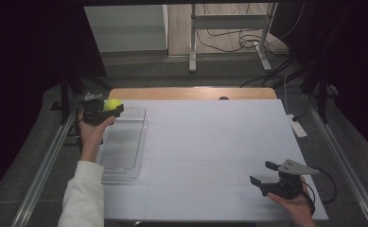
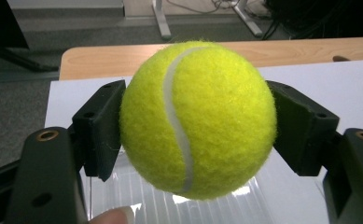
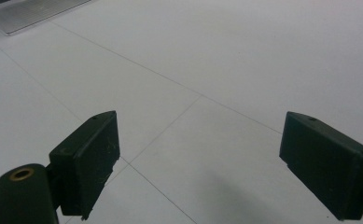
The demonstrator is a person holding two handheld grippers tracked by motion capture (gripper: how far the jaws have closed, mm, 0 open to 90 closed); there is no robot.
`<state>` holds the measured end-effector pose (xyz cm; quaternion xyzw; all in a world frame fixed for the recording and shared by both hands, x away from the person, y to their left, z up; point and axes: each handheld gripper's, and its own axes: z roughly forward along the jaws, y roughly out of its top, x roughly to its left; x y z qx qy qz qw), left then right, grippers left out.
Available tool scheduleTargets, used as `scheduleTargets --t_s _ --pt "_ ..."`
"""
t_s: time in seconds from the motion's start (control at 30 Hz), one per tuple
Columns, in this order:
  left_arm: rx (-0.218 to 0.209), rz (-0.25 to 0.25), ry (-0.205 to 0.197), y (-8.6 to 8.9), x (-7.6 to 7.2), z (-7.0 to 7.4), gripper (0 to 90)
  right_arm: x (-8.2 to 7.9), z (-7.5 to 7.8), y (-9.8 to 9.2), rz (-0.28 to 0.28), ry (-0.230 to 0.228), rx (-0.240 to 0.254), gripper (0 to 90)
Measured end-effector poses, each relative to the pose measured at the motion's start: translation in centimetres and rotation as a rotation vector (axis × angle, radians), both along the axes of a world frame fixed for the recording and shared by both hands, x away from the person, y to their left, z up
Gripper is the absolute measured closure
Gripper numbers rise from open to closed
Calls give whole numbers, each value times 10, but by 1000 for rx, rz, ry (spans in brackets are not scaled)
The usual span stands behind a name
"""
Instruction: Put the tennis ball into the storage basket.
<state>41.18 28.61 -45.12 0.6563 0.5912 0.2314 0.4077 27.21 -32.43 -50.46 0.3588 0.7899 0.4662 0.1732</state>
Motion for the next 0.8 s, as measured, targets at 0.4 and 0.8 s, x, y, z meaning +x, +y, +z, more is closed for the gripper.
scheduleTargets --t_s 0.4,0.8 --pt "45 -1 74 -2 9 -9 267 0 0 1 -1 0 -1 125" --pt "66 -3 124 -4 17 -18 266 -1 0 0 -2 -1 1 125"
